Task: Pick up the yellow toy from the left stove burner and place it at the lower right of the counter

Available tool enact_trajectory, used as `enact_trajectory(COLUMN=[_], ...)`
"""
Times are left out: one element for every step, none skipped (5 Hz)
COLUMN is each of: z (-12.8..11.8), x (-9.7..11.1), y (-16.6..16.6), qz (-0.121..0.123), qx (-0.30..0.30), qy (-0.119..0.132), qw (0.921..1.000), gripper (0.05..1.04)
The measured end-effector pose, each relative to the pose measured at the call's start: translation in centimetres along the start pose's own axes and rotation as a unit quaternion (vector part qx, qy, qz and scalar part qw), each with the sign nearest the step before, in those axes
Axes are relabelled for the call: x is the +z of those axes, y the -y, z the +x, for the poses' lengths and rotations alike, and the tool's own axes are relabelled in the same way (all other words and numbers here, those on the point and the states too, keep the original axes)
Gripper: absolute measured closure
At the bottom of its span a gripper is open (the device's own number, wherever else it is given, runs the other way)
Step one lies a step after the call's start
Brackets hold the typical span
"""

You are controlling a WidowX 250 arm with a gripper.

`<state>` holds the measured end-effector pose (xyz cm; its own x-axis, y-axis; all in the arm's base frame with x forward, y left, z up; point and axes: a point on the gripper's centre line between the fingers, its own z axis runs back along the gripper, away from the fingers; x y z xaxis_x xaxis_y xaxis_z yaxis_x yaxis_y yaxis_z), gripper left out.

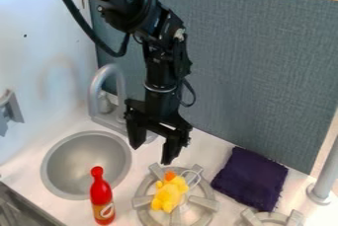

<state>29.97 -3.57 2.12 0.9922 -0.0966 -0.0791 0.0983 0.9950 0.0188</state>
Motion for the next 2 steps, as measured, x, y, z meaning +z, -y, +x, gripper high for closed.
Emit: enact_trajectory(z=[-0.3,1.1], x=[-1.1,-3.5], y=[0.0,0.6], qz=[0.0,-0.015], qx=[0.002,0.03], qy=[-0.018,0.009], qw=[0.9998,0.9994], gripper=[0.082,0.082])
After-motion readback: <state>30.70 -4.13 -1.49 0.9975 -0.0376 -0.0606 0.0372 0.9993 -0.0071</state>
